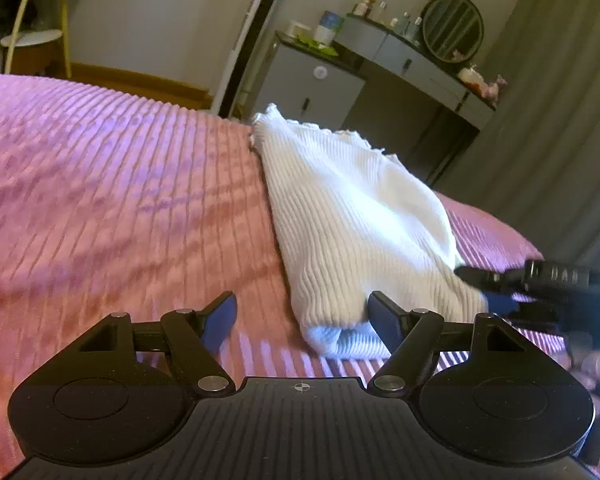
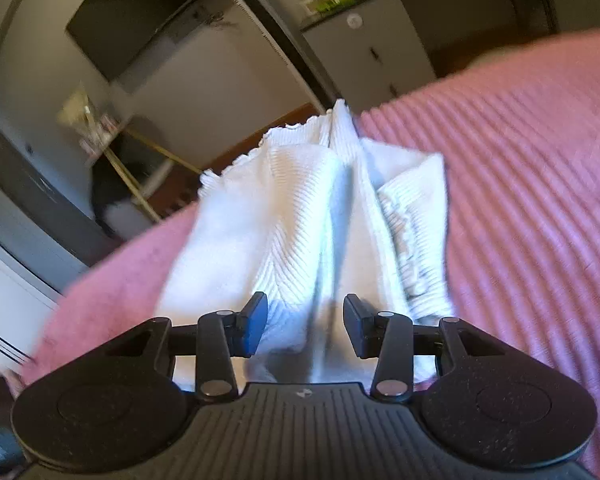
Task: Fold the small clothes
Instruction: 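Grasp the dress end with the right gripper and fold it over the bundle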
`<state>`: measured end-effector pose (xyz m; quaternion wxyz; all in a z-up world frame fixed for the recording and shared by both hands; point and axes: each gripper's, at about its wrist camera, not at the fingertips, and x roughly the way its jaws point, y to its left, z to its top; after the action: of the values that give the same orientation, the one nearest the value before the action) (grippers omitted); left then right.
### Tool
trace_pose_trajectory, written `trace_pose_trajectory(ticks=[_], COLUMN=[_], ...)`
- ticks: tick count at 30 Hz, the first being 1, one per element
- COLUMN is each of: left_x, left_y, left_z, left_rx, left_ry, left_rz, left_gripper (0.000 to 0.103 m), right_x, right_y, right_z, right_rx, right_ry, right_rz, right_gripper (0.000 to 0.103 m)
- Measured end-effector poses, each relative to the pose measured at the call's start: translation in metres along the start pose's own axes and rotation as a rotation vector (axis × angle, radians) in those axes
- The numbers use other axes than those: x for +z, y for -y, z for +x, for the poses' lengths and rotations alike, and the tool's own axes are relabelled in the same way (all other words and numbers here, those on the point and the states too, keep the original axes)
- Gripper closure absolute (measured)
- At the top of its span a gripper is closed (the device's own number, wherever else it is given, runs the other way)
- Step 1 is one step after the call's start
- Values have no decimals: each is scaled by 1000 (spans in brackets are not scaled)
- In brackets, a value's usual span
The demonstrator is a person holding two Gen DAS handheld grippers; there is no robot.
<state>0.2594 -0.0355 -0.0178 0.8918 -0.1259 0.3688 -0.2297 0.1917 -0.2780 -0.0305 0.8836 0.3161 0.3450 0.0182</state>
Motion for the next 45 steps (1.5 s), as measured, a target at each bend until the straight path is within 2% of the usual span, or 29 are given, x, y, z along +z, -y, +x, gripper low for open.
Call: trace_pose_trajectory(ticks=[3,4,7,10,11,12,13,15,17,18,19,20,22,24,27,30,32,36,38,40,45], left_x=[-2,-2,1,7,9,12,14,19,26,28,32,34,38,43,50,57,61,60,57,55,53], left_y=[2,3,7,14,16,19,21,26,29,30,30,31,33,34,40,47,51,58,58,57,47], left_z=[-5,-5,-7,-3,-1,0,1,0,-1,0,2,5,7,9,11,16,23,42,49,51,33], left_rx=[13,12,6,3,14,30,50,66,61,55,51,52,72,85,112,125,117,131,136,128,102], left_ry=[-26,-35,-45,-65,-78,-89,-98,-88,-81,-80,-84,-90,-101,-102,-91,-84,-91,-116,-136,-148,-162], left_rz=[-2,-5,-16,-22,-15,-3,12,37,43,39,31,26,16,20,54,69,68,89,103,97,90], left_gripper=[25,25,25,25,25,25,25,25,25,25,25,25,25,25,25,24,24,24,23,23,23], right_x=[4,5,12,21,26,29,34,37,39,38,38,38,41,42,49,49,40,27,25,28,26], right_y=[6,4,-1,4,2,-1,-6,-14,-17,-17,-15,-13,-19,-36,-70,-81,-83,-63,-48,-38,-27], right_z=[4,6,28,45,48,49,48,45,49,53,60,67,73,66,41,20,17,42,54,57,26], right_rx=[90,109,72,119,129,134,127,137,160,165,171,171,130,49,-33,-71,-116,-141,-178,-169,-146], right_ry=[-2,-2,-65,-111,-115,-114,-115,-93,-94,-94,-112,-132,-138,-109,16,120,149,69,59,47,62], right_rz=[93,85,54,137,142,133,108,56,52,65,83,100,60,-77,-319,-422,-506,-481,-481,-441,-346], right_gripper=[61,55,48,49,52,68,76,78,73,64,60,60,84,86,87,87,87,87,83,74,67])
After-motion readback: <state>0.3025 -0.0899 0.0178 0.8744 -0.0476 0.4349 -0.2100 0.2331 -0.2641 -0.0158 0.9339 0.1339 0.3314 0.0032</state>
